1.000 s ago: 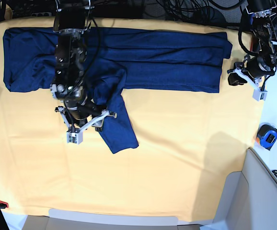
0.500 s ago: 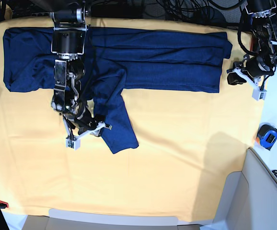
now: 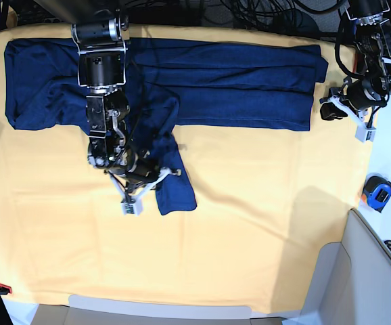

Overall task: Fold the T-shirt properly
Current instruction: 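Sweep the right gripper across the folded shirt, tucking the sleeve in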

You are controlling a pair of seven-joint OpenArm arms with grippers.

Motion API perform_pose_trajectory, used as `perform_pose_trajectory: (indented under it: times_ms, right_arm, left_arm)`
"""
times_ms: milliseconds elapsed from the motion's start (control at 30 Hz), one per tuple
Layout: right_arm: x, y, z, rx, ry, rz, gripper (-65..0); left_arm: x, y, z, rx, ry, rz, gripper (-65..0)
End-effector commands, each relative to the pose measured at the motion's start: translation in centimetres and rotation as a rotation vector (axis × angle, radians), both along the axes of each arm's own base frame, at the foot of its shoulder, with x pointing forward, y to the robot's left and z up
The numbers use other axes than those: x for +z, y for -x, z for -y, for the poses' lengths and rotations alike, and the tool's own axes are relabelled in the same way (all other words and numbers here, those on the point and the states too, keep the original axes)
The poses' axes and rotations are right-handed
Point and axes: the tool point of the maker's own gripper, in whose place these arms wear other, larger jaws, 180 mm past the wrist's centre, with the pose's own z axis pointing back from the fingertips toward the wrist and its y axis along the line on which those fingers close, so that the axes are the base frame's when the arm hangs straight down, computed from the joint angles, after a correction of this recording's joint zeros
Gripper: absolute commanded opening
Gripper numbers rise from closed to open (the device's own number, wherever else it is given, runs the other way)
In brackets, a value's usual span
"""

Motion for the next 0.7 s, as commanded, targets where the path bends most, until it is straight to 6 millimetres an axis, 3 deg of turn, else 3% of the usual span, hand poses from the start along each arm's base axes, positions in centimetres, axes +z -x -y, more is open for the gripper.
perform_pose_trajectory:
  times_ms: [0, 233, 467, 667]
  right_arm:
    - [3.0, -1.2, -1.7, 0.047, -0.014, 0.088, -65.0]
    - [8.3, 1.9, -8.4, 0.287, 0.03, 0.244, -65.0]
    - [12.4, 8.1, -15.6, 0.661, 0.089, 0.382, -65.0]
    - [14.5, 12.9, -18.9, 0.91, 0.111, 0.507, -65.0]
  left_arm:
    - [1.3, -1.0, -0.5, -0.003, -0.012, 0.045, -48.0]
    - [1.4, -1.0, -0.7, 0.002, -0.013, 0.048, -48.1]
    - [1.5, -1.1, -0.9, 0.008, -0.014, 0.054, -48.2]
    - [2.4, -1.8, -1.9, 0.055, -0.021, 0.13, -48.2]
